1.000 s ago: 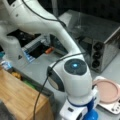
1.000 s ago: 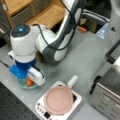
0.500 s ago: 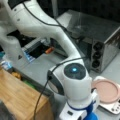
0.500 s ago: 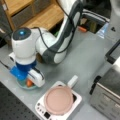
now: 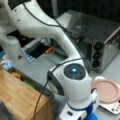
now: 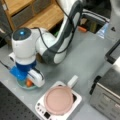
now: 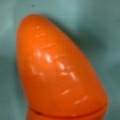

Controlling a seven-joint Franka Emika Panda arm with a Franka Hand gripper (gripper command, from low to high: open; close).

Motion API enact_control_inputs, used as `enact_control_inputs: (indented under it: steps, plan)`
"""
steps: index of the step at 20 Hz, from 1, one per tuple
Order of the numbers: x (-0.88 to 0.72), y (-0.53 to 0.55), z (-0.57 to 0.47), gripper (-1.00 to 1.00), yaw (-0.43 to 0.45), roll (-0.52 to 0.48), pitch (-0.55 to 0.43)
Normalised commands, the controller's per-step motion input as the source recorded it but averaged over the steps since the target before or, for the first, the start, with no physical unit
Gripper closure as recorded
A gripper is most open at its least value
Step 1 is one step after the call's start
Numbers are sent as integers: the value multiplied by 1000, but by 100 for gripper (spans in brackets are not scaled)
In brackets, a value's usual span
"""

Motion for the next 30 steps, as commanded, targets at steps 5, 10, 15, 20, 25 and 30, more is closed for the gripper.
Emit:
enact_control_inputs:
  steps: [5, 10, 15, 20, 25, 30]
  plan:
    - [101, -40, -138, 100, 53, -137, 72]
    - [143, -5, -179, 100, 52, -110, 64]
    - [207, 12, -78, 100, 49, -109, 49]
    - [213, 21, -114, 100, 39, -115, 58]
    - [200, 37, -97, 100, 26, -119, 70]
    - [136, 23, 150, 100, 9, -127, 112]
